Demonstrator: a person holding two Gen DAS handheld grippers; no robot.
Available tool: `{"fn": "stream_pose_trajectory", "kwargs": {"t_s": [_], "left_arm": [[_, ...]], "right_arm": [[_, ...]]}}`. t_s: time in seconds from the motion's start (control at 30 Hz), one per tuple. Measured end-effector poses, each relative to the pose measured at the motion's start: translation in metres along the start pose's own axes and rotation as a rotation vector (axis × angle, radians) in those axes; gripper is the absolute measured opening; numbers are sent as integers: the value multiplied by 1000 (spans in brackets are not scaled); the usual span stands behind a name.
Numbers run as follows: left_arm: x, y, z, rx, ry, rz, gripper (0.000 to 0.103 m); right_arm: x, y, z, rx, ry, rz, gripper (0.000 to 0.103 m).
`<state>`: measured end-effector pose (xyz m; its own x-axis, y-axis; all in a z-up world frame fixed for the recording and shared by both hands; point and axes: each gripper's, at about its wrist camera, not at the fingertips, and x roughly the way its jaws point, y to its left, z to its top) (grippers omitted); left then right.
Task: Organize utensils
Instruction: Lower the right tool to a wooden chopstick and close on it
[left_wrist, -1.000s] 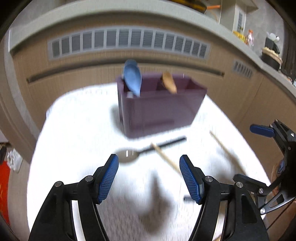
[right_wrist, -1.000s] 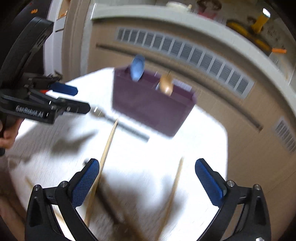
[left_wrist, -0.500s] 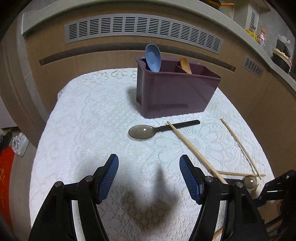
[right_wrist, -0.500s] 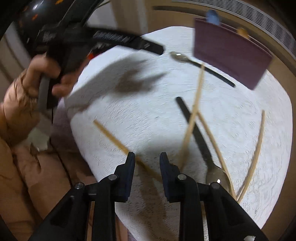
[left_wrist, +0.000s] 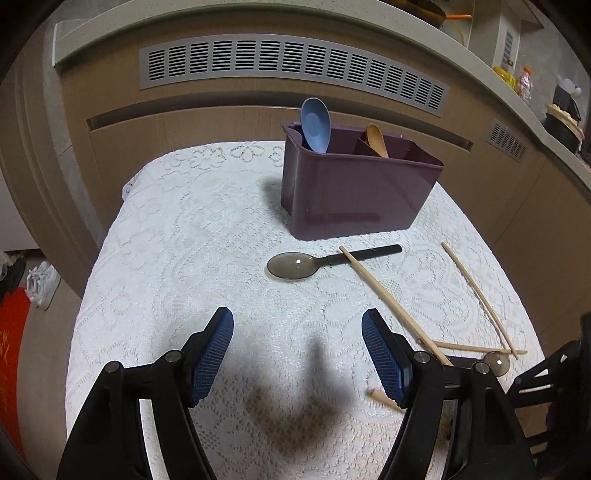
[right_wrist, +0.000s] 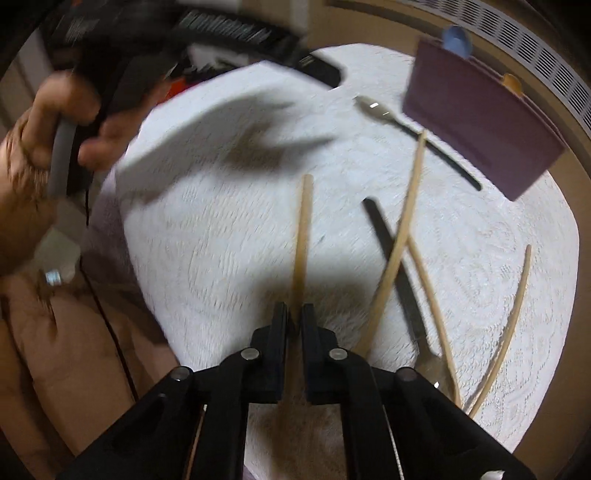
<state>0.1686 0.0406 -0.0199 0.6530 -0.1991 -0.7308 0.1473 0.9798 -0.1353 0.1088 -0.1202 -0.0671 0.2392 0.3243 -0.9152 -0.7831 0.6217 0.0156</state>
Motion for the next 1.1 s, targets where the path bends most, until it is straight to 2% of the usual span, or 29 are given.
{"fn": "stream_pose_trajectory", "kwargs": {"t_s": [0.13,0.23,0.4,0.47,0.53,0.6,0.63,0.7,0.8,0.93,1.03,1.1], "left_arm": [[3,4,3,-24,6,6,72],[8,3,4,-42,29,-12,72],[23,-20,4,-8,74,-76,72],[30,-32,5,13,91,-105,72],[41,-45,7,21,124,-168,67],[54,-53,11,-6,177,-228,49],[62,-57,14,-17,201,-242,46],[74,-64,20,-13,223,-203,43],[89,-72,28,-3,252,-155,42],[103,-74,31,-26,276,-139,42],[107,-82,29,54,247,-93,39],[106,-88,25,124,230,-59,32]], "right_arm": [[-22,-27,10,110,-102,2,6],[-37,-52,15,184,-166,-45,6],[-38,-87,17,273,-184,-150,6],[-32,-97,15,303,-173,-158,6],[-24,-104,13,330,-163,-170,6],[-17,-109,12,346,-161,-182,6],[-14,-110,11,349,-160,-190,6],[-9,-113,8,357,-166,-194,6],[-8,-119,2,380,-177,-196,6],[-12,-129,-5,432,-204,-196,8],[-15,-135,-10,475,-223,-200,8],[-15,-136,-12,491,-226,-210,12]]}}
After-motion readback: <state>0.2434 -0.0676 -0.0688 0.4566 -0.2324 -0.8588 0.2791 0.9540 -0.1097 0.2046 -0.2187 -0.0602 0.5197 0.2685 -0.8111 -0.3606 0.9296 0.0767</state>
